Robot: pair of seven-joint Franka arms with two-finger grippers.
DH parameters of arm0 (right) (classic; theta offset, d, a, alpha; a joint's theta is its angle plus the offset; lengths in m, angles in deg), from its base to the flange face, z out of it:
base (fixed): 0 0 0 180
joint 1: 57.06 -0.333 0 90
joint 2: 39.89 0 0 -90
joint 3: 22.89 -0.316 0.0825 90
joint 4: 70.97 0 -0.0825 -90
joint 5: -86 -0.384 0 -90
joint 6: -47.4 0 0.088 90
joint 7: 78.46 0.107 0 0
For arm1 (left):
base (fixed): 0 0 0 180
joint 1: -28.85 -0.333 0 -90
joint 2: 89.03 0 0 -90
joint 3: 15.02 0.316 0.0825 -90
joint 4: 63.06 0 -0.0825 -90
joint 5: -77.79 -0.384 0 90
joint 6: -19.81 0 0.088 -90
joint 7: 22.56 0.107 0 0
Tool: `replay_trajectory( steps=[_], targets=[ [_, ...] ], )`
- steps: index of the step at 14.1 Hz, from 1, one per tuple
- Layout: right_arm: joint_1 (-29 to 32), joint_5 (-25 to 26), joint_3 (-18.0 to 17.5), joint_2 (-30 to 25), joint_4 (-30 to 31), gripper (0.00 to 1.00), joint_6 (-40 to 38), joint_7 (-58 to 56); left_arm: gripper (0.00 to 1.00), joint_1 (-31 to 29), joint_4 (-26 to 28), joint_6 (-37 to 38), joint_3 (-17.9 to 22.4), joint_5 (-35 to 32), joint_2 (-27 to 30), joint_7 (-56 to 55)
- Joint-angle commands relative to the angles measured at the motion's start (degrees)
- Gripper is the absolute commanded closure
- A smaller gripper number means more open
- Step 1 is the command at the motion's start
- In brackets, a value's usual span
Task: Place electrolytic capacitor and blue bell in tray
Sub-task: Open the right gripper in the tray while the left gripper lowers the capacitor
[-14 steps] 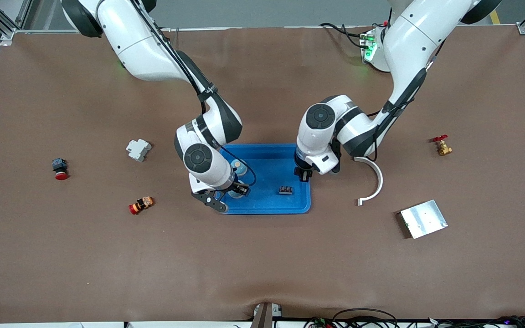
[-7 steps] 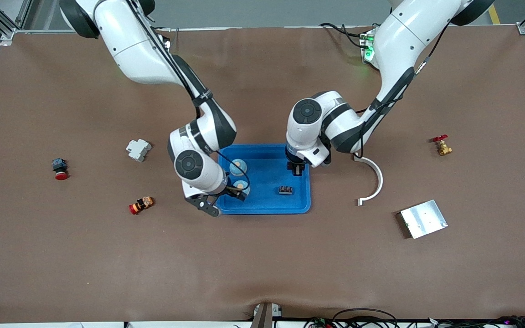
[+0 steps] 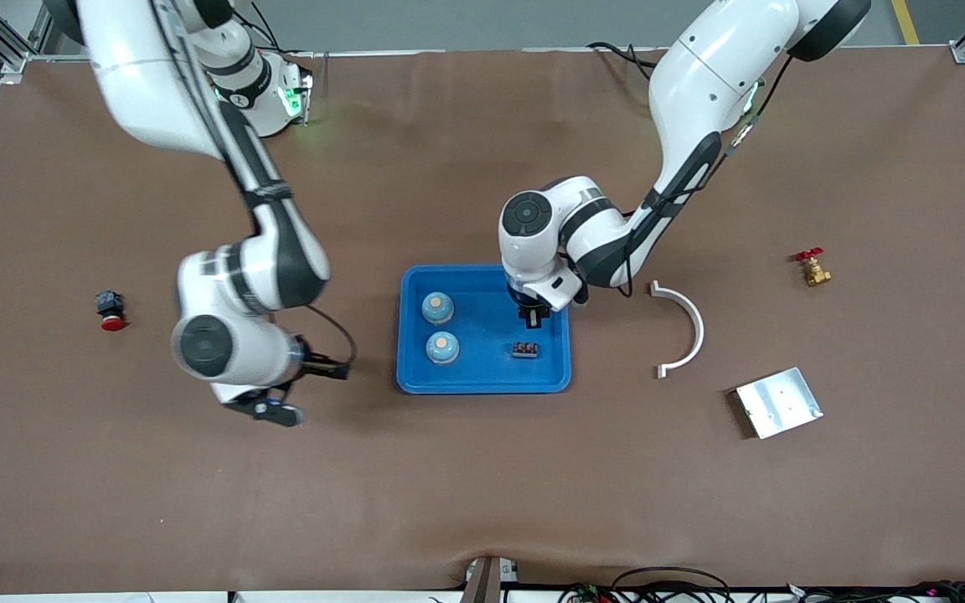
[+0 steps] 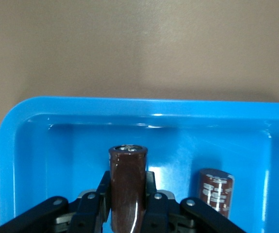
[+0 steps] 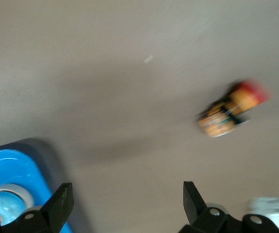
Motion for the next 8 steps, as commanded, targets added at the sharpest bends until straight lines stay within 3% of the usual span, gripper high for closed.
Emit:
replay_trajectory(
  steps=[1,3,5,8],
  targets=[
    [5.95,2.25,-1.23,-8.59,3.97,0.00,-3.93,-7.44,1.00,0.50,-1.44,0.87,0.62,1.18,-0.37,-0.60],
    [10.88,2.08,-1.49,-12.20,3.88,0.00,-9.03,-18.60,1.00,0.50,-1.45,0.87,0.62,1.27,-0.37,-0.78],
    [12.38,5.65,-1.58,-16.94,3.71,0.00,-13.43,-20.14,1.00,0.41,-1.44,0.52,0.62,1.27,-0.98,-1.13],
    [20.02,7.26,-7.54,-22.83,3.62,0.00,-16.17,-19.61,1.00,0.41,-1.36,0.08,0.62,1.36,-1.25,-1.22]
  ],
)
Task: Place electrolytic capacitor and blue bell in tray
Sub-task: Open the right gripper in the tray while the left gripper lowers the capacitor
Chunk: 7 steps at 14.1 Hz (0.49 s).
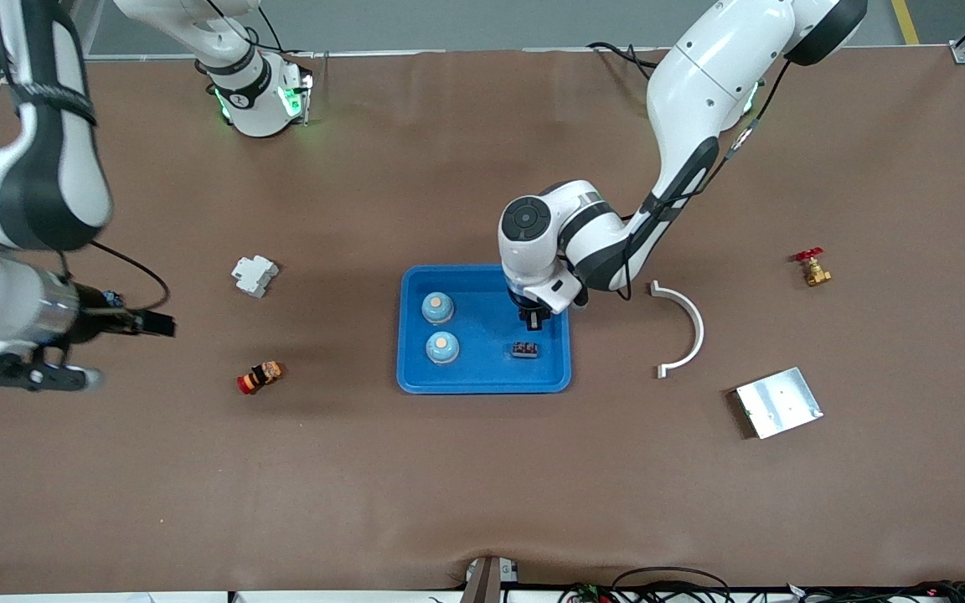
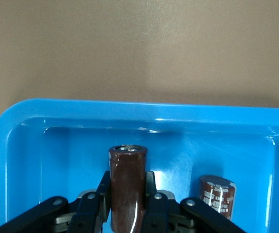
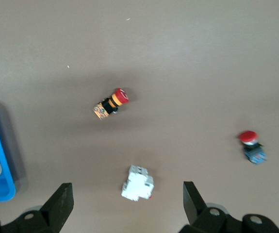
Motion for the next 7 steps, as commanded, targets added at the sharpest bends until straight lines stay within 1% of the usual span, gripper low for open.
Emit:
replay_trajectory(
  steps=[1,4,6,7],
  targets=[
    [5.41,1.86,-5.55,-6.80,2.81,0.00,-0.37,0.18,1.00,0.47,-0.82,0.02,0.26,1.24,-0.84,-1.00],
    [8.22,1.78,-6.87,-11.02,2.72,0.00,-2.74,0.45,1.00,0.56,-0.82,-0.42,0.26,1.06,-1.37,-1.00],
    [8.50,1.86,-6.53,-12.18,1.76,0.00,-3.27,0.01,1.00,0.56,-0.82,-0.42,0.26,1.06,-1.55,-1.00],
    [8.67,1.95,-6.44,-12.18,1.32,0.00,-4.75,-0.25,1.00,0.56,-0.91,-0.42,0.26,1.06,-1.46,-1.00]
  ],
)
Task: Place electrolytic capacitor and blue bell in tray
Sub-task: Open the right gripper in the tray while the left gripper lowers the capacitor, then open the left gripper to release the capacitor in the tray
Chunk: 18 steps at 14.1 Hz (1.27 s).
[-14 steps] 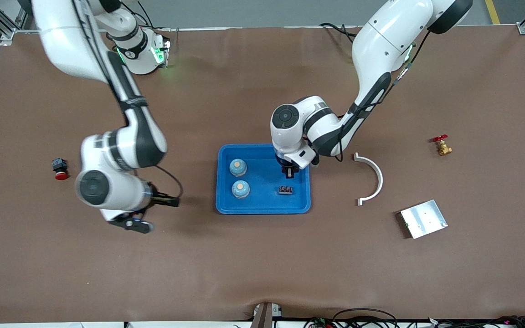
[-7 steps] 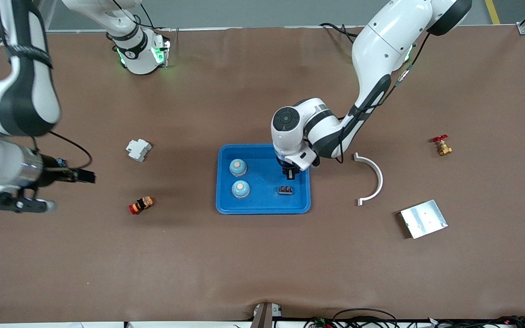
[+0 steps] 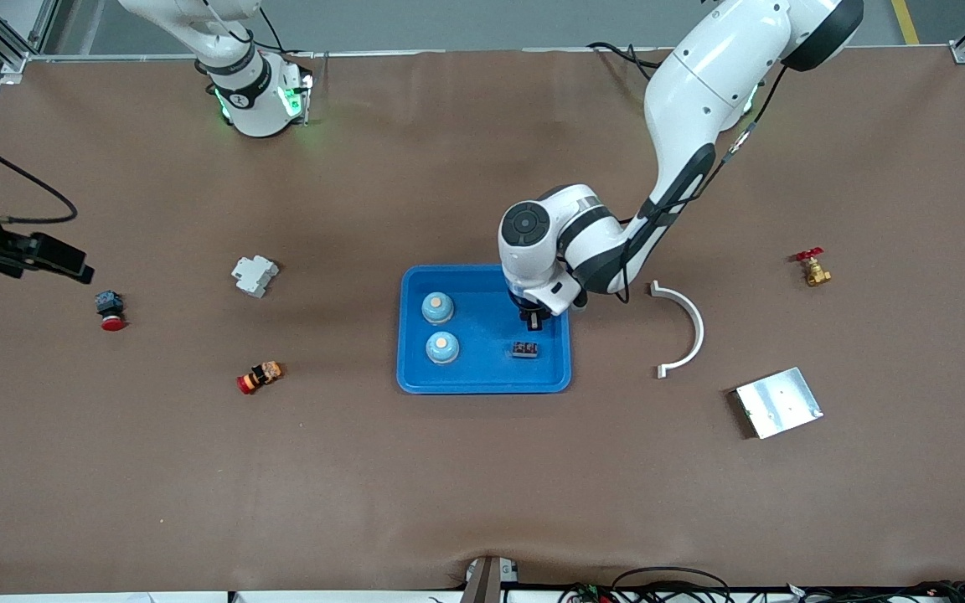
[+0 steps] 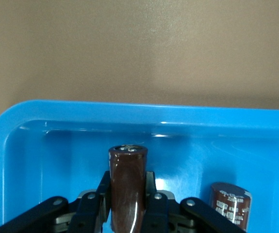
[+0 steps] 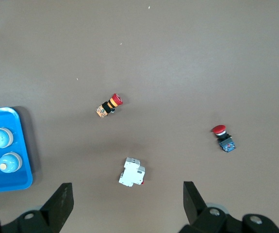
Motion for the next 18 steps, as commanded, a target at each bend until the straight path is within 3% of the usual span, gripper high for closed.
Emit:
replay_trajectory(
  steps=[1,2,4,6,8,14,18],
  targets=[
    [1.45,1.13,-1.31,-1.35,0.20,0.00,-1.61,-0.36,1.00,0.53,-0.65,-0.36,0.28,0.92,-0.41,-0.89],
    [1.27,1.13,-1.23,-1.26,0.20,0.00,-1.62,-0.27,0.01,0.71,-0.73,-0.36,0.28,1.01,-0.41,-0.98],
    [0.57,1.21,-1.22,-1.08,0.11,0.00,-1.53,0.26,0.00,0.80,-0.74,-0.36,0.19,1.01,0.21,-0.54],
    [-1.80,1.22,1.92,-1.08,0.11,0.00,-1.62,-0.09,0.00,-0.16,-1.17,0.25,-0.16,1.01,1.43,0.25],
    [-1.90,1.48,2.29,-1.17,0.28,0.00,-1.53,-2.46,0.00,-0.61,-1.35,2.09,-0.77,1.10,3.28,4.62],
    [-1.89,5.42,1.68,-1.17,0.11,0.00,-1.35,-8.78,0.00,-3.59,-1.09,4.91,-2.62,2.94,8.20,37.30],
    [-1.89,4.82,1.76,-1.17,0.02,0.00,-1.44,-7.57,0.00,-4.47,-1.17,8.24,-2.45,2.33,12.24,54.78]
  ],
)
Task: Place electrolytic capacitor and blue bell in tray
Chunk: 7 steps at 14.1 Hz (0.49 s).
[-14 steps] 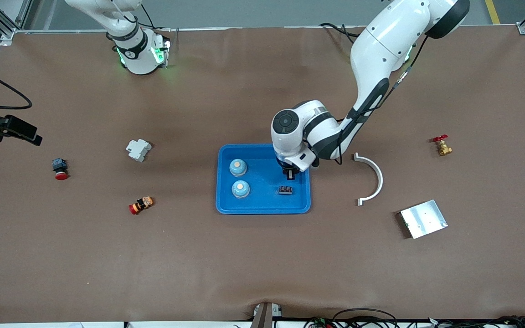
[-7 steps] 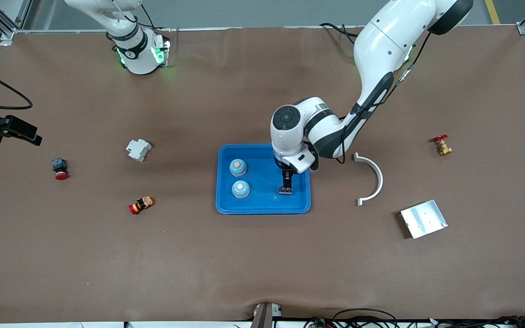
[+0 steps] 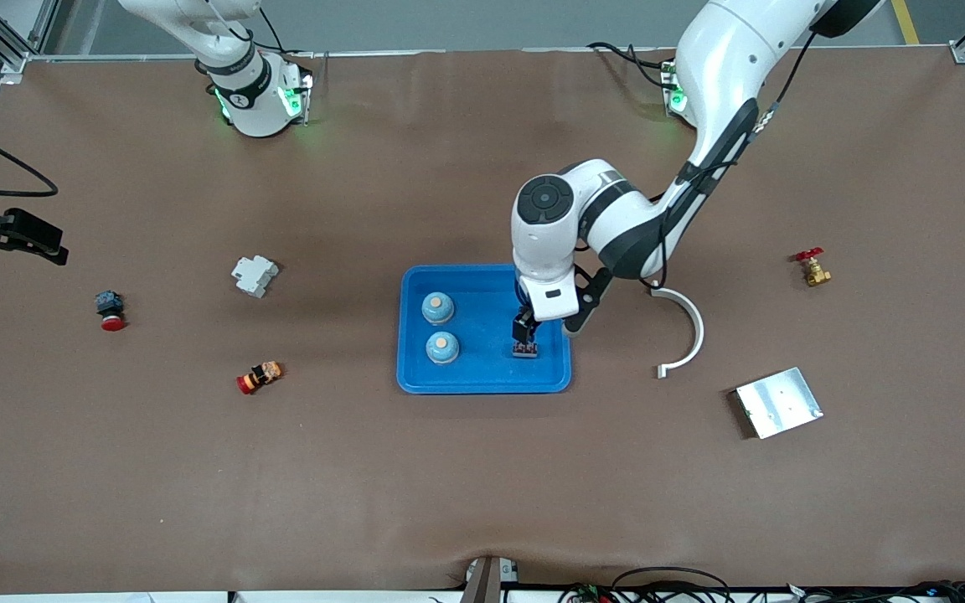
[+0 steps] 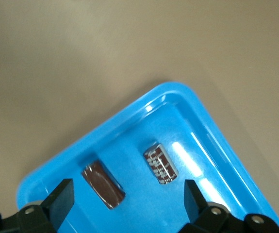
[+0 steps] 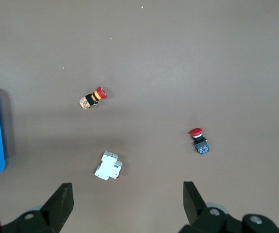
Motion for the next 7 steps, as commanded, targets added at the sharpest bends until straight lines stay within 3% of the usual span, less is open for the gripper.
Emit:
replay_trajectory(
  steps=[1,3,7],
  targets=[
    [-0.59,0.38,0.47,-0.23,-0.15,0.00,-0.19,-0.62,0.00,-1.91,0.68,3.01,-0.43,0.74,4.10,13.36],
    [-0.41,-2.69,0.82,-0.14,-0.23,0.00,-0.28,-0.62,0.00,-5.07,0.42,3.10,-0.78,1.27,4.89,20.15],
    [-0.15,-3.23,0.82,-0.57,0.47,0.00,-0.45,-0.36,0.00,-10.08,0.15,3.10,-0.96,2.59,6.30,38.76]
  ],
)
